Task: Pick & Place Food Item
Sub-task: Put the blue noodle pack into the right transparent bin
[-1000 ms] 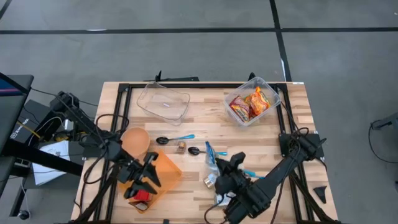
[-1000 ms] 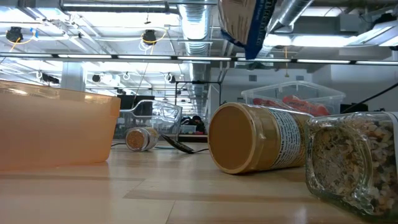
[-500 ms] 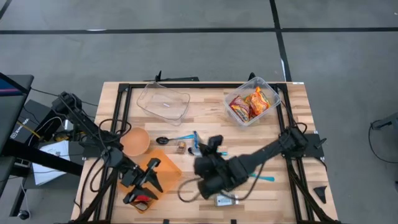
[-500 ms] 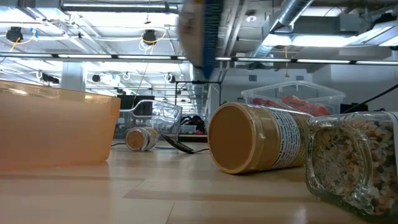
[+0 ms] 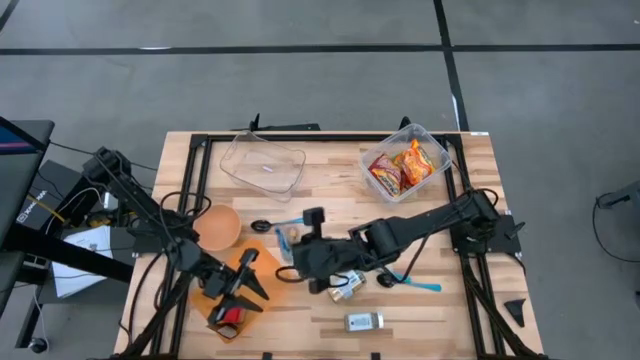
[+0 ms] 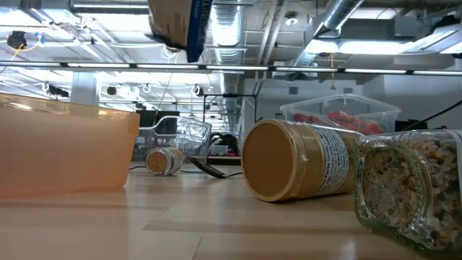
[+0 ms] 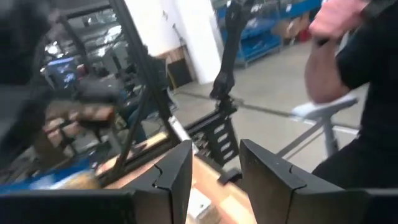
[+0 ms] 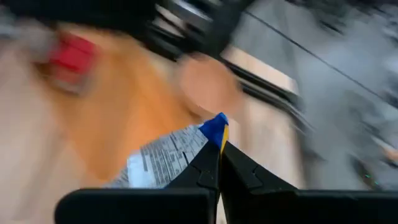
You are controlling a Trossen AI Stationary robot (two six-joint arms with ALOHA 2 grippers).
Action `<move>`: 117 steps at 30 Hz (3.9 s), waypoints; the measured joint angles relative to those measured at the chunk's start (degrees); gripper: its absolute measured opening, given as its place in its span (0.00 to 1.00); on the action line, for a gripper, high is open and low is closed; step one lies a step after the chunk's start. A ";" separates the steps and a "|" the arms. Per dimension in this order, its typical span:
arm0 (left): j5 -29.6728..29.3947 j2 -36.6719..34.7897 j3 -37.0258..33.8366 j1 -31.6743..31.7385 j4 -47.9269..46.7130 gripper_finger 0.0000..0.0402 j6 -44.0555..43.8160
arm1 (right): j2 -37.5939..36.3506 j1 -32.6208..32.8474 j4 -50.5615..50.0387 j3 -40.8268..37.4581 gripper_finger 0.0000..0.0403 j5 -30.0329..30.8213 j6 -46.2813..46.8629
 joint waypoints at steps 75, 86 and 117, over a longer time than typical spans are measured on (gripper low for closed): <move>-2.07 -3.78 0.00 0.20 -5.78 0.31 -0.55 | -22.19 -42.58 -40.11 -36.61 0.00 1.75 16.91; -2.04 -3.78 0.00 0.20 -5.71 0.31 -0.49 | -22.06 -38.25 -34.30 -36.63 0.00 -6.47 15.28; -2.09 -3.78 0.00 0.20 -5.30 0.31 -0.42 | -28.83 -41.70 -19.73 -44.39 0.13 -14.55 11.57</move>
